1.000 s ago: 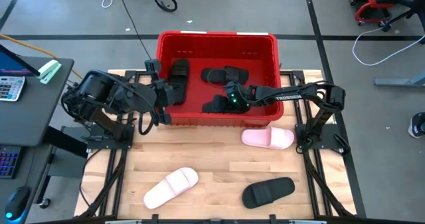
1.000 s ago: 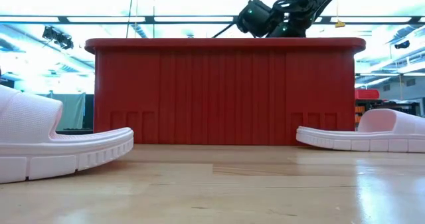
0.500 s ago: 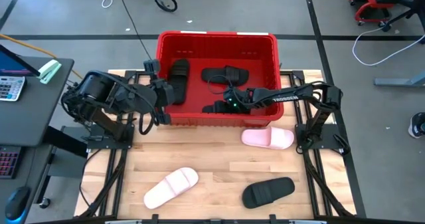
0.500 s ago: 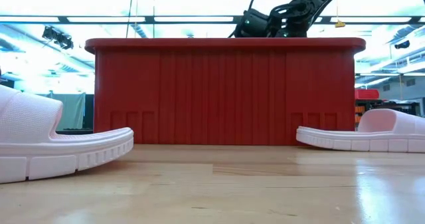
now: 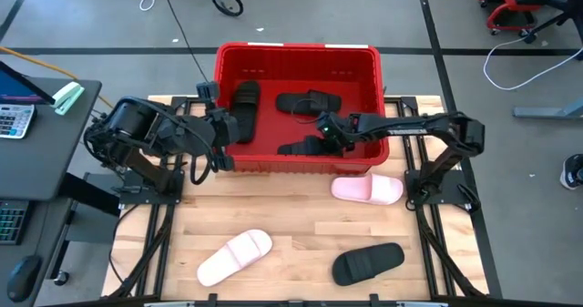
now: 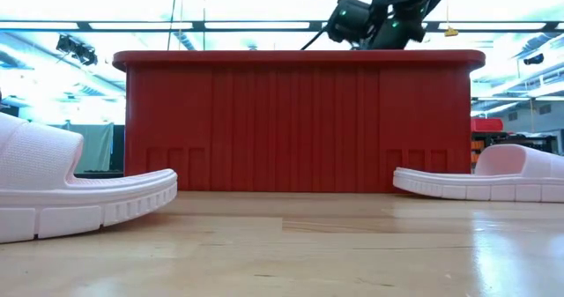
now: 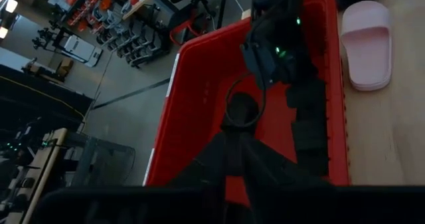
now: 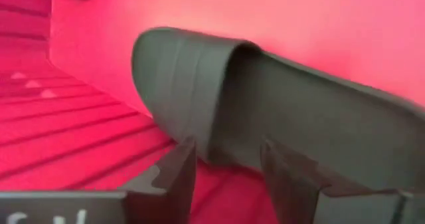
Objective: Pick and place slides into bin
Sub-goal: Put the black slipper into the red bin
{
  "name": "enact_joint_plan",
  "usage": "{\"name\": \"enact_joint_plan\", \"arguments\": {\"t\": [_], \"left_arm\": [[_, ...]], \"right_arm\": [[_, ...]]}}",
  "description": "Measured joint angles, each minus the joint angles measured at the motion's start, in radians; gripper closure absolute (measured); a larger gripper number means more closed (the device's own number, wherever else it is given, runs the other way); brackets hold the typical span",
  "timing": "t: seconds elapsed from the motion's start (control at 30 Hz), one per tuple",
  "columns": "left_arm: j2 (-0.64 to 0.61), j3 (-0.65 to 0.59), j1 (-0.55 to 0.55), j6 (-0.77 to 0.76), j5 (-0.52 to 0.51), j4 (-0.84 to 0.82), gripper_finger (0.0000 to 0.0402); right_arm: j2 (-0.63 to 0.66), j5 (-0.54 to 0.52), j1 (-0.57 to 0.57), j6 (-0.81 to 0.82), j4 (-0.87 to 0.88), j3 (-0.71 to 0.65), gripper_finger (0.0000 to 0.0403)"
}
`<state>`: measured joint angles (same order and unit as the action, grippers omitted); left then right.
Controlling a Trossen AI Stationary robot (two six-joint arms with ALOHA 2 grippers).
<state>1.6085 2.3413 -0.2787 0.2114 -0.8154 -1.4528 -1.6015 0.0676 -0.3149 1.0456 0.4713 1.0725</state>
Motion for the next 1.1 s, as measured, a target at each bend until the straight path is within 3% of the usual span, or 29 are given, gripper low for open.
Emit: {"name": "enact_joint_plan", "arguments": {"t": [0.37,0.57,0.83,1.1], "left_arm": [[0.0,0.0,0.0,-0.046,0.0,0.001,0.0351],[0.0,0.0,0.0,-0.046,0.0,0.007,0.0346],[0.0,0.0,0.0,-0.045,0.0,0.011,0.035],[0.0,0.0,0.0,-0.045,0.0,0.011,0.0343]], "right_arm": [[0.257,-0.096,-0.037,-0.121,0.151,0.0,0.0231],[0.316,-0.188,-0.037,-0.126,0.246,0.0,0.0231],[0.336,-0.187,-0.036,-0.205,0.258,0.0,0.0231],[0.507,-0.14,-0.009,-0.267,0.243,0.0,0.0241]]}}
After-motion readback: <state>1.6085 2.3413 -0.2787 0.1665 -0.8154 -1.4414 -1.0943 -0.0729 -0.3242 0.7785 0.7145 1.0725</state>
